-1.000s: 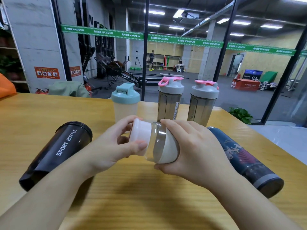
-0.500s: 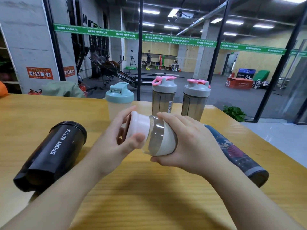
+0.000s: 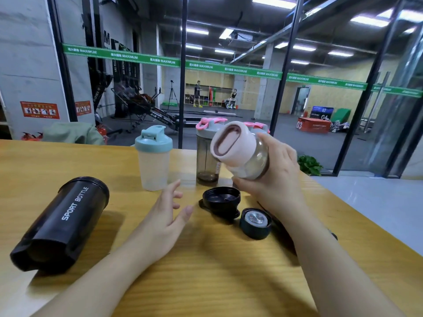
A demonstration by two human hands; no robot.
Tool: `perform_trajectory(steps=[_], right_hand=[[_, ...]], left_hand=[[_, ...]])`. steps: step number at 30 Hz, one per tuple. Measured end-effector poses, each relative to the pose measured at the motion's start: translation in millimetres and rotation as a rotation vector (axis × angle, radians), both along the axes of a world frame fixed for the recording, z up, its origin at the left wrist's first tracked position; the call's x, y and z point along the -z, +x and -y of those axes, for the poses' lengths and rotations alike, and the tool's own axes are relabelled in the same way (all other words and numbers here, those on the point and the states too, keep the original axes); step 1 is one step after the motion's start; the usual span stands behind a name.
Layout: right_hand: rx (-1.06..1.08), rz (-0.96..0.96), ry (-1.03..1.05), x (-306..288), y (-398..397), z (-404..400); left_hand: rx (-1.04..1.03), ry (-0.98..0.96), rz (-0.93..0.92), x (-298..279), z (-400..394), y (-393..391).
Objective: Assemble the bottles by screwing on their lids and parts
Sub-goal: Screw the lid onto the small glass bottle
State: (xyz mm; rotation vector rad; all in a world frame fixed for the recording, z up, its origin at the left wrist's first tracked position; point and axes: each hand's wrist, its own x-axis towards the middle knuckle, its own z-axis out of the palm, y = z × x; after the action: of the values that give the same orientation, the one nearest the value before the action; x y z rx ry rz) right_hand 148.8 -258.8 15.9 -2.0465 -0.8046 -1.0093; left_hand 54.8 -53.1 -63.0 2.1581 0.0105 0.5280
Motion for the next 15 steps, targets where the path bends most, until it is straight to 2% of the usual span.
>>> perform_trajectory(steps=[4, 8, 15], right_hand=[[0.013, -0.196, 0.1, -4.2, 14.0, 19.3], [-0.07, -0.259, 0.209, -7.6, 31.2, 33.4], [-0.049, -0.365, 0.206, -12.4, 62.2, 56.4]], left_hand=[[-0.04, 0.138, -0.022, 9.0, 9.4, 3.3], [-0.081, 0.271, -0.078, 11.3, 18.4, 6.9], [-0.106, 0.231, -0.143, 11.0, 26.8, 26.9]])
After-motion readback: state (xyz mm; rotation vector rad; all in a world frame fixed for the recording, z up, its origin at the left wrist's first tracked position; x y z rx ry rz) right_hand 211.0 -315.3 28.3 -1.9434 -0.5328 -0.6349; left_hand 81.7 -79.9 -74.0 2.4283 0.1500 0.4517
